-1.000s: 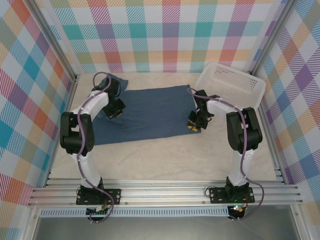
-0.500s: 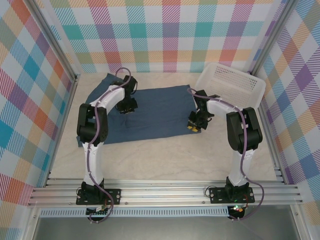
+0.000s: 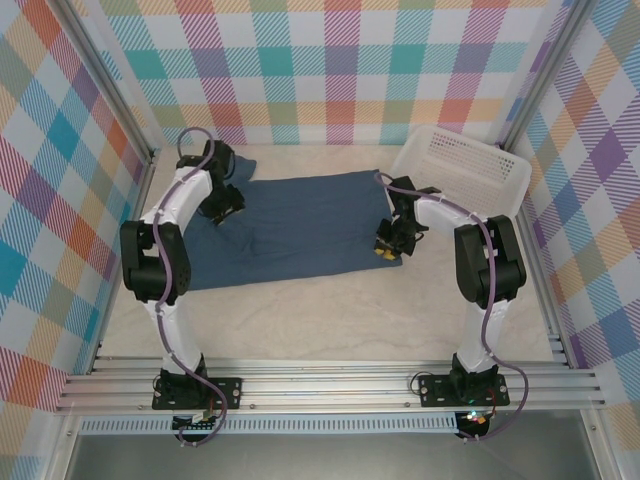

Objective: Fold and stack the t-shirts

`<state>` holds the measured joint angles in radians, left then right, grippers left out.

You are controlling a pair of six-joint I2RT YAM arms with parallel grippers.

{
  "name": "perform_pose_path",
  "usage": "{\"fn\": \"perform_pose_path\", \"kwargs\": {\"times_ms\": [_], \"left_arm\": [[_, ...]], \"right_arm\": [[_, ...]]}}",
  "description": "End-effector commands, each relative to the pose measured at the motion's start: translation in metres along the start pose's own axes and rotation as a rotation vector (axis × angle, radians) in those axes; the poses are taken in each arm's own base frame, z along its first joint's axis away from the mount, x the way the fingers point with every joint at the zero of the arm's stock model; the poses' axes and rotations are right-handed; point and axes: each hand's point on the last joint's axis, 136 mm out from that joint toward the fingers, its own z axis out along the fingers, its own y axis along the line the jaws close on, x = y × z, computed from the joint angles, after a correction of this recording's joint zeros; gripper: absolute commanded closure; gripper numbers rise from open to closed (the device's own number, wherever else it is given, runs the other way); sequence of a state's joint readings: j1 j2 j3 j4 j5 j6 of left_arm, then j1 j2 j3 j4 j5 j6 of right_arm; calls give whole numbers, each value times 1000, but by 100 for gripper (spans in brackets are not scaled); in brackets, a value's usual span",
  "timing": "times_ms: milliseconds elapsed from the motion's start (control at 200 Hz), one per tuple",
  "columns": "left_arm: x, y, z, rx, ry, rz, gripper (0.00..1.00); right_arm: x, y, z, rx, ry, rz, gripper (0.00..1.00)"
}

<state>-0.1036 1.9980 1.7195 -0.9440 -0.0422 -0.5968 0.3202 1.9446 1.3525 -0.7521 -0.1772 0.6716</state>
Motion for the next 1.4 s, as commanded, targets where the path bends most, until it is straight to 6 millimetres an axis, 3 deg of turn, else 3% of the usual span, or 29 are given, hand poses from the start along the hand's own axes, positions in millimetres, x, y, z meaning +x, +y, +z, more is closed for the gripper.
{"fn": "perform_pose_path", "kwargs": {"times_ms": [0, 115, 395, 810, 1095, 1395], "left_arm": [[13, -36, 11, 5, 36, 97, 70], [28, -37, 35, -73, 85, 201, 72], [52, -25, 57, -172, 105, 369, 68], [48, -19, 73, -242, 71, 465, 70], [47, -26, 83, -217, 67, 477, 73], [43, -28, 82, -226, 46, 505, 86]], "right_arm": [[-3, 7, -10, -20, -9, -14, 80], [-4, 7, -10, -19, -8, -13, 80], [-4, 9, -12, -30, -10, -8, 80], [-1, 12, -16, -47, -5, -7, 79], [-2, 16, -22, -58, -12, -7, 79], [-2, 19, -26, -69, -17, -9, 79]]}}
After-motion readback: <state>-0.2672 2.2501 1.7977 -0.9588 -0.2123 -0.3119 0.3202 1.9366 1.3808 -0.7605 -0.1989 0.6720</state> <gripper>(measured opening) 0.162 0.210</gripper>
